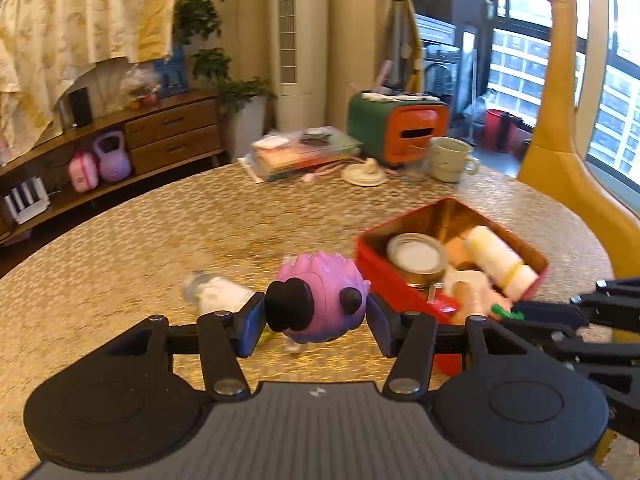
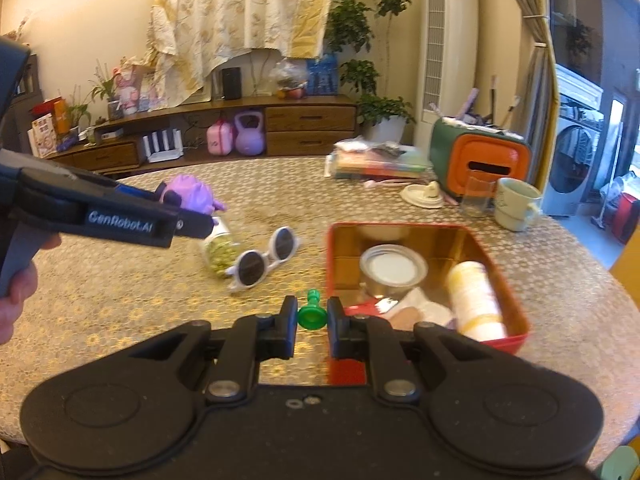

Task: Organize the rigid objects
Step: 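Carry the pink ball with the left gripper while the right gripper carries the green pin over the tin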

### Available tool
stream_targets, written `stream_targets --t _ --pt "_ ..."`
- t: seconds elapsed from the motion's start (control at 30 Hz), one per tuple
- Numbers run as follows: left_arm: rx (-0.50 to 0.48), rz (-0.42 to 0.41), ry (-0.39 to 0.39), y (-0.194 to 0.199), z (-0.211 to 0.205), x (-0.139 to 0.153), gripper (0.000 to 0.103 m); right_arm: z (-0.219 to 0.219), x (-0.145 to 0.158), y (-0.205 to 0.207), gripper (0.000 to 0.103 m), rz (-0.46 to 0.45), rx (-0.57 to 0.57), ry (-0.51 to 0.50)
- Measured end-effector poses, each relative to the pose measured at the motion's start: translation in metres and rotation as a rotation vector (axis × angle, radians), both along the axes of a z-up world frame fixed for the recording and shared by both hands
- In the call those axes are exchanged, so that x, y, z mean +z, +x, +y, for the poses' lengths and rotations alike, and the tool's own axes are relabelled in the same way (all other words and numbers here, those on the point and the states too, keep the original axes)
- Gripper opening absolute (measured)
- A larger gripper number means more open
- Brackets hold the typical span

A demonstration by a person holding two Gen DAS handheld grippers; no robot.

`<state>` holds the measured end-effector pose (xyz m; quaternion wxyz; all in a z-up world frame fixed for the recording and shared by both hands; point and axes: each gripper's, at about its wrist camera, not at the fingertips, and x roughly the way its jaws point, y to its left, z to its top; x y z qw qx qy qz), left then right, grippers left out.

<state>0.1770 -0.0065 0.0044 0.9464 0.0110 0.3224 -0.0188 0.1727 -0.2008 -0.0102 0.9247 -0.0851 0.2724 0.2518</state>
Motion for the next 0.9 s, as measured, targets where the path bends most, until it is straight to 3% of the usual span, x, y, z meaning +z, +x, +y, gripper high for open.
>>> stream_targets --t 0.53,0.9 --pt "-0.164 0.046 0.009 0.027 -0.081 -0.014 0.054 -0.066 -0.003 0.05 0.014 -0.011 -0.136 0.013" --pt "-0.167 0.09 0.017 0.064 -0.103 -0.033 0.054 -0.072 -0.013 0.075 0.014 0.037 -0.142 0.028"
